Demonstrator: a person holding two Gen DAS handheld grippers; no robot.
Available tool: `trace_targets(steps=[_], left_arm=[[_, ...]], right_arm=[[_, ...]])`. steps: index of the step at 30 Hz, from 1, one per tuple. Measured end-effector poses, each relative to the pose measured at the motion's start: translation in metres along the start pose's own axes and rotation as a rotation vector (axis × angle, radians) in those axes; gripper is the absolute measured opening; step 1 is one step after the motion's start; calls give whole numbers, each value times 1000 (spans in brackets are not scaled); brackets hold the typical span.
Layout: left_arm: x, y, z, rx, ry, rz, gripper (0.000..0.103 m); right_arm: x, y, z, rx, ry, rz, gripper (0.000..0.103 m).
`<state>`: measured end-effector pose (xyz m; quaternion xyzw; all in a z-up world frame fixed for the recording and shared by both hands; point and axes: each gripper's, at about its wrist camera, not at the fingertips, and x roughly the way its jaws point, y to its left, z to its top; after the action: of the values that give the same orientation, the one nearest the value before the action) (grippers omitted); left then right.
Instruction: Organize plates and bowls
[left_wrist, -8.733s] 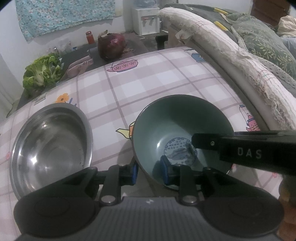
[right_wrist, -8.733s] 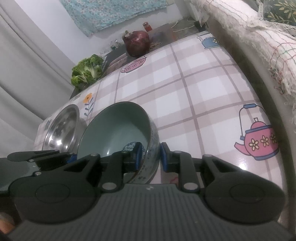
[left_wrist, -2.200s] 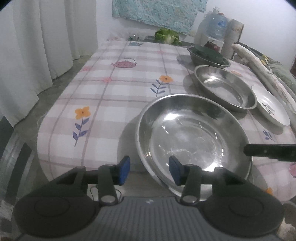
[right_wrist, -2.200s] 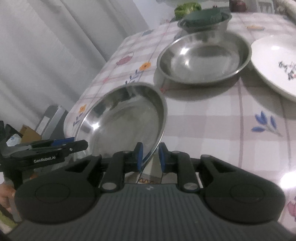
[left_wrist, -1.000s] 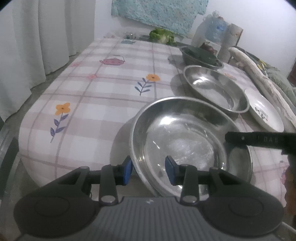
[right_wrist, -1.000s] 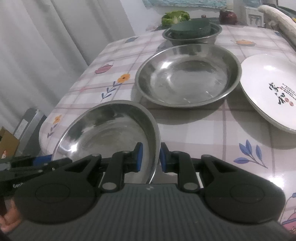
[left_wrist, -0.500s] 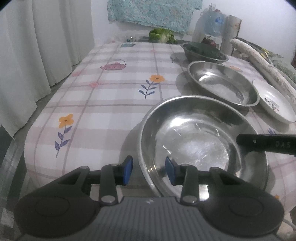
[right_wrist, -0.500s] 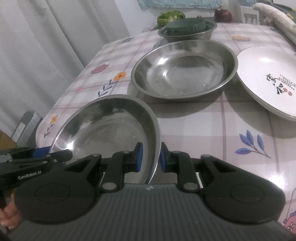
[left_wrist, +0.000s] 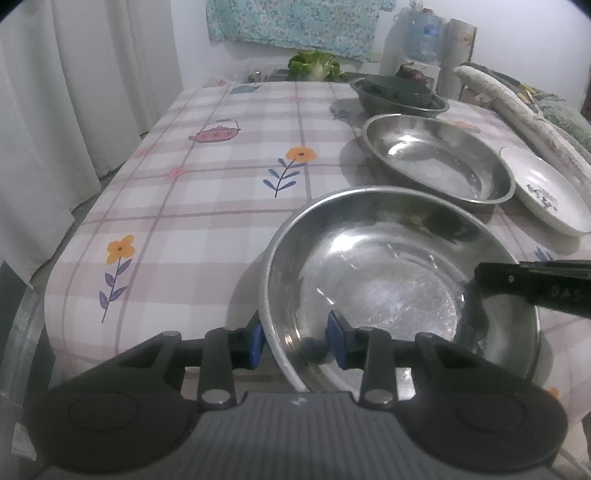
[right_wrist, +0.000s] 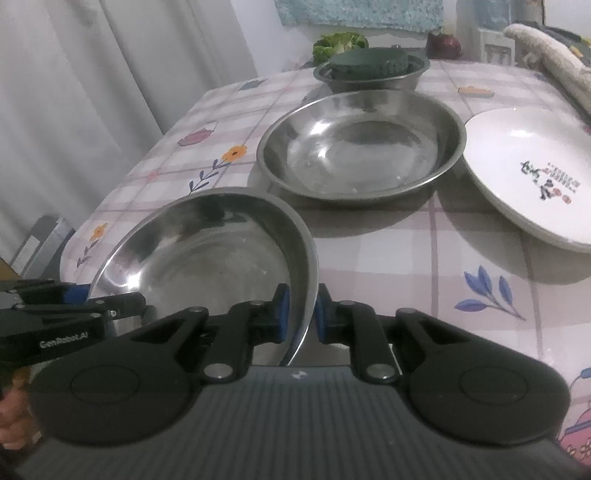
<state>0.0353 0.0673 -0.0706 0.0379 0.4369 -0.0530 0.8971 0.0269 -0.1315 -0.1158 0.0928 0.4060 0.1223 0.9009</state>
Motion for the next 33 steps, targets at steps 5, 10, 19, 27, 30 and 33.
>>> trace_targets(steps=[5, 10, 19, 27, 30, 33], left_arm=[[3, -4, 1, 12, 13, 6, 36], [5, -8, 1, 25, 10, 25, 37], [2, -7, 2, 14, 10, 18, 37], [-3, -7, 3, 18, -3, 19, 37], [-5, -8, 3, 20, -9, 19, 37], [-6, -9, 3, 21, -12, 19, 37]], right_arm=[[-1, -3, -1, 4, -1, -11, 13], [0, -1, -3, -4, -9, -19, 13], [-1, 0, -4, -6, -10, -22, 13], [-4, -1, -2, -6, -18, -21, 13], [-6, -1, -2, -5, -21, -21, 13], [-7, -1, -1, -6, -22, -22, 13]])
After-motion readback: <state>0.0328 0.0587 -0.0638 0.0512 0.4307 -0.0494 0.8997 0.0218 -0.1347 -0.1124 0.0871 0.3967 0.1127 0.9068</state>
